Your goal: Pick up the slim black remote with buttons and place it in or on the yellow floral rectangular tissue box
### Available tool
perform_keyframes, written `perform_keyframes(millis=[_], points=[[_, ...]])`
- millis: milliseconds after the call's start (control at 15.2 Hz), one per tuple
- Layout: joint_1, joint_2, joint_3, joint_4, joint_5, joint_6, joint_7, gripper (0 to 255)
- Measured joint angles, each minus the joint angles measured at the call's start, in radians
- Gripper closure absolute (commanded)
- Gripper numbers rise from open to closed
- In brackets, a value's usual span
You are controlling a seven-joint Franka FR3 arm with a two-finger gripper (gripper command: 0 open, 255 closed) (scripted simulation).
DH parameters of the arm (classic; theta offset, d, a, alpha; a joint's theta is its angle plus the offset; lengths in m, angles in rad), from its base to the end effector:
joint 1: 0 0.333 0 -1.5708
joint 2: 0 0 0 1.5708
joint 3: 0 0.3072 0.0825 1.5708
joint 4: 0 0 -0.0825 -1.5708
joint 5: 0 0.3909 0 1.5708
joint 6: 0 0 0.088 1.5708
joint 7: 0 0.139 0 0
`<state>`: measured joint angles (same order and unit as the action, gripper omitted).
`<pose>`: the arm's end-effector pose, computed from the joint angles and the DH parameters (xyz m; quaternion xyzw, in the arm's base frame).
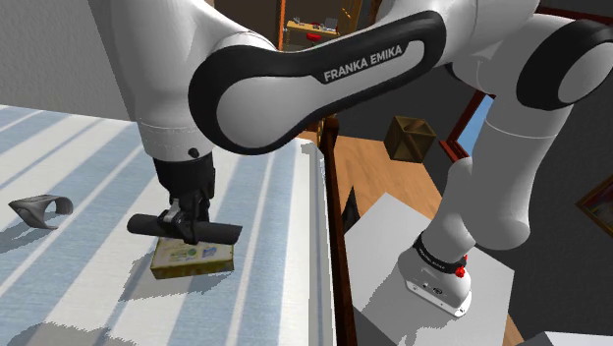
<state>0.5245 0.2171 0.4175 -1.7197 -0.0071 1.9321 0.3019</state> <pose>0.3802 0.4987 0.4239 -0.9495 -0.3111 0.0179 0.0368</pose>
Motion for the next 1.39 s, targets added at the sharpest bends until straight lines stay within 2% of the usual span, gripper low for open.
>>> perform_keyframes(millis=[528, 990, 1056, 1386], points=[[0.002, 0.026, -0.004, -0.078, -0.011, 0.102, 0.002, 255], [0.003, 0.033, -0.004, -0.084, -0.014, 0.115, 0.004, 255], [0.003, 0.033, -0.004, -0.084, -0.014, 0.115, 0.004, 0], [0.003, 0.033, -0.004, -0.084, -0.014, 0.115, 0.004, 0]])
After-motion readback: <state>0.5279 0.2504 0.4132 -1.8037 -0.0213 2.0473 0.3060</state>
